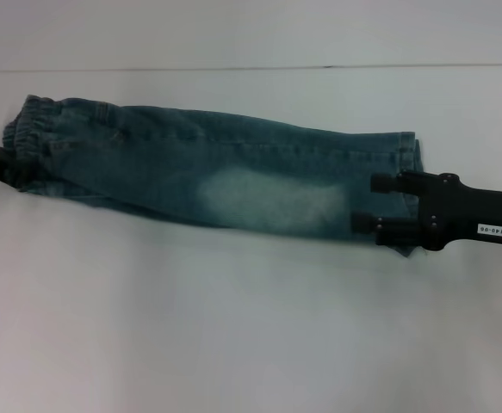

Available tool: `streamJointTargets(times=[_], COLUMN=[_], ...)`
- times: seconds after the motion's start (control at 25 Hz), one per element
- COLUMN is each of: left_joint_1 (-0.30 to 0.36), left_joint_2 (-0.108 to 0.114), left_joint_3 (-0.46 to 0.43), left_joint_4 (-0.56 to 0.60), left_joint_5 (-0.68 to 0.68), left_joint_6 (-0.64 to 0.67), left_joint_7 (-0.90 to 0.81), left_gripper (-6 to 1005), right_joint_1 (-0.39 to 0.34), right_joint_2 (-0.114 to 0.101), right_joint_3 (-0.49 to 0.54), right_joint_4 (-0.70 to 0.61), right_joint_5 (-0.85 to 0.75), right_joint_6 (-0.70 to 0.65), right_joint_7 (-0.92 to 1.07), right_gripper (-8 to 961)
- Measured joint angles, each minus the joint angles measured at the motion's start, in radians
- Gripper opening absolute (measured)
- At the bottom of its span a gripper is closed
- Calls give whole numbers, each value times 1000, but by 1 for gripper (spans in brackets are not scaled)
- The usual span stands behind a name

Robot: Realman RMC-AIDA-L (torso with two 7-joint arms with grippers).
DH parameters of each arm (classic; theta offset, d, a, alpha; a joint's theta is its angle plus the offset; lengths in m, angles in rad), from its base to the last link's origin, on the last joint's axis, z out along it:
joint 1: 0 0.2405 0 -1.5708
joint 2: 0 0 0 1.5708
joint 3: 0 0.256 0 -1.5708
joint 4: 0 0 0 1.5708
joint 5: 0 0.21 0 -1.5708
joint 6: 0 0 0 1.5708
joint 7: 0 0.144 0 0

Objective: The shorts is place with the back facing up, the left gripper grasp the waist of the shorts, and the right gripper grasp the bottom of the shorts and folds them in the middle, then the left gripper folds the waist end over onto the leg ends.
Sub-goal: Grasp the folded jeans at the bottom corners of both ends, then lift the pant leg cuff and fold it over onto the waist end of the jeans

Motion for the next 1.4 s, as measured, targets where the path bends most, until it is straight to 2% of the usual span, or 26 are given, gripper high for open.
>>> streamJointTargets(times=[0.2,0.64,0.84,1.04,1.4], left_joint_1=[0,10,18,24,25], left_joint_2=[-3,-6,-9,-18,-18], left_joint_3=[1,1,1,1,1], left_joint_4=[0,32,63,94,96], left_joint_5=[0,-3,-2,-3,-1], left_joint_6=[-1,8,30,51,73], left_joint_7=[1,16,22,30,30], left_gripper=[250,119,99,78,62], right_joint_1=[0,1,9,25,36], right_joint_2=[0,0,0,2,2], right_joint_3=[0,0,1,0,0], right_joint_4=[1,2,9,36,52], right_joint_5=[0,0,-1,-1,-4], right_joint_6=[9,9,12,31,42], right_joint_7=[-1,0,4,4,-5], right_gripper=[911,898,703,454,275])
